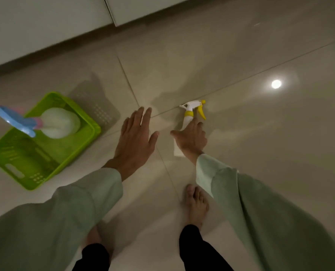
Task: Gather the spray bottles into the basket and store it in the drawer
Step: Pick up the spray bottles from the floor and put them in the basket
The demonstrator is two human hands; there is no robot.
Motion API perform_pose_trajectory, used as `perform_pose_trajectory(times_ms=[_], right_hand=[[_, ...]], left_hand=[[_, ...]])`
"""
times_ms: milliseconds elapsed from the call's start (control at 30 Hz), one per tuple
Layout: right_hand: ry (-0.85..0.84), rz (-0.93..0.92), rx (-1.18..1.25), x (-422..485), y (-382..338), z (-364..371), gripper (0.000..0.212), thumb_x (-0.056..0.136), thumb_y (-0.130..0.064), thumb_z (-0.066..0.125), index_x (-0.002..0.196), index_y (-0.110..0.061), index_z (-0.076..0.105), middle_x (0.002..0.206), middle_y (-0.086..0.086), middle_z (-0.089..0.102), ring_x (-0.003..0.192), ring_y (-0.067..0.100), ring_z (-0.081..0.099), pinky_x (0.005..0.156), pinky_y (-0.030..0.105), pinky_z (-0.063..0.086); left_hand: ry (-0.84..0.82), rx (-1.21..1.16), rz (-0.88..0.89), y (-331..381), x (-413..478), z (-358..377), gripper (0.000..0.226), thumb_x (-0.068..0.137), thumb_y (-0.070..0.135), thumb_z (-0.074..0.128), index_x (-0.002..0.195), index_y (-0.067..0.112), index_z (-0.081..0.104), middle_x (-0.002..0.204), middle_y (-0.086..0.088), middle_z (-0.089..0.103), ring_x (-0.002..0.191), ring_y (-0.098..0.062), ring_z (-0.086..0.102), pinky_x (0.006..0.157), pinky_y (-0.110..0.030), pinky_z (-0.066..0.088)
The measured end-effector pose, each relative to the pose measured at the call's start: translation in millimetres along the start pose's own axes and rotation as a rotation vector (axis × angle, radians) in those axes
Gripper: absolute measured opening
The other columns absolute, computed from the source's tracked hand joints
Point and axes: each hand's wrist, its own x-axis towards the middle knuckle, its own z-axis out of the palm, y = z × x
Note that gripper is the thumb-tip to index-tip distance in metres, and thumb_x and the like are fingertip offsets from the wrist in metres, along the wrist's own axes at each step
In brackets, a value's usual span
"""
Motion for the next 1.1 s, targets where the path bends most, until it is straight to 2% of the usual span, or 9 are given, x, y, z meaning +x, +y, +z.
perform_pose_trajectory(times_ms=[267,400,567,633,733,867,933,1000,1100], right_hand=[[-0.004,-0.178,0.140,-59,-15,-36,0.043,0.074,-0.036,0.072,0.109,-0.018,0.056,0.100,0.009,0.070,0.099,0.037,0.064,0.072,0.035,0.042],[-0.074,-0.337,0.294,-114,-48,-63,0.032,0.078,-0.032,0.071,0.103,-0.018,0.056,0.089,0.004,0.069,0.089,0.032,0.065,0.078,0.047,0.054],[-0.083,-0.610,0.242,-185,-91,-68,0.034,0.085,-0.032,0.071,0.114,-0.025,0.055,0.100,-0.006,0.065,0.100,0.018,0.053,0.088,0.033,0.026],[-0.121,-0.699,0.264,-214,-107,-65,0.033,0.087,-0.029,0.072,0.116,-0.024,0.057,0.100,-0.007,0.065,0.102,0.018,0.053,0.090,0.034,0.029],[-0.220,-0.812,0.374,-257,-131,-53,0.035,0.085,-0.024,0.074,0.116,-0.018,0.060,0.102,-0.006,0.066,0.098,0.018,0.060,0.088,0.036,0.045],[-0.303,-0.909,0.421,-300,-162,-28,0.037,0.082,-0.012,0.077,0.111,-0.026,0.059,0.105,-0.005,0.064,0.100,0.004,0.060,0.085,0.014,0.043],[-0.310,-0.919,0.400,-312,-177,-12,0.044,0.080,-0.008,0.080,0.111,-0.031,0.060,0.106,-0.007,0.066,0.102,0.000,0.061,0.087,0.010,0.042],[-0.286,-0.936,0.358,-317,-194,11,0.044,0.076,-0.006,0.082,0.111,-0.026,0.065,0.107,-0.010,0.068,0.104,0.004,0.062,0.091,0.016,0.045],[-0.187,-0.977,0.280,-313,-218,51,0.044,0.069,0.000,0.083,0.110,-0.012,0.070,0.110,0.003,0.072,0.105,0.019,0.064,0.094,0.034,0.049]], left_hand=[[0.005,-0.041,-0.082,-14,-63,-35,0.066,0.101,0.037,0.044,0.157,0.015,0.016,0.165,-0.011,0.019,0.153,-0.027,0.017,0.125,-0.044,0.016],[0.087,-0.099,-0.179,-24,-108,-78,0.066,0.101,0.037,0.045,0.157,0.015,0.019,0.164,-0.010,0.023,0.153,-0.026,0.020,0.125,-0.042,0.017],[0.199,-0.212,-0.301,-56,-165,-128,0.065,0.101,0.033,0.046,0.157,0.017,0.018,0.165,-0.006,0.020,0.154,-0.023,0.016,0.125,-0.043,0.017],[0.235,-0.252,-0.351,-72,-187,-143,0.065,0.101,0.034,0.046,0.157,0.018,0.017,0.166,-0.005,0.018,0.154,-0.022,0.014,0.126,-0.041,0.015],[0.271,-0.289,-0.433,-104,-219,-162,0.066,0.101,0.032,0.047,0.157,0.017,0.017,0.165,-0.007,0.020,0.153,-0.025,0.018,0.125,-0.042,0.018],[0.278,-0.329,-0.478,-145,-248,-180,0.066,0.100,0.030,0.049,0.156,0.013,0.019,0.164,-0.011,0.022,0.152,-0.027,0.022,0.124,-0.044,0.020],[0.283,-0.322,-0.480,-164,-256,-186,0.065,0.100,0.030,0.049,0.156,0.013,0.019,0.163,-0.011,0.023,0.151,-0.026,0.022,0.124,-0.043,0.020],[0.297,-0.308,-0.467,-185,-258,-192,0.065,0.100,0.030,0.049,0.156,0.012,0.020,0.163,-0.011,0.023,0.151,-0.026,0.022,0.124,-0.042,0.020],[0.297,-0.307,-0.457,-212,-253,-193,0.066,0.101,0.031,0.047,0.156,0.013,0.018,0.164,-0.010,0.020,0.153,-0.025,0.019,0.125,-0.045,0.018]])
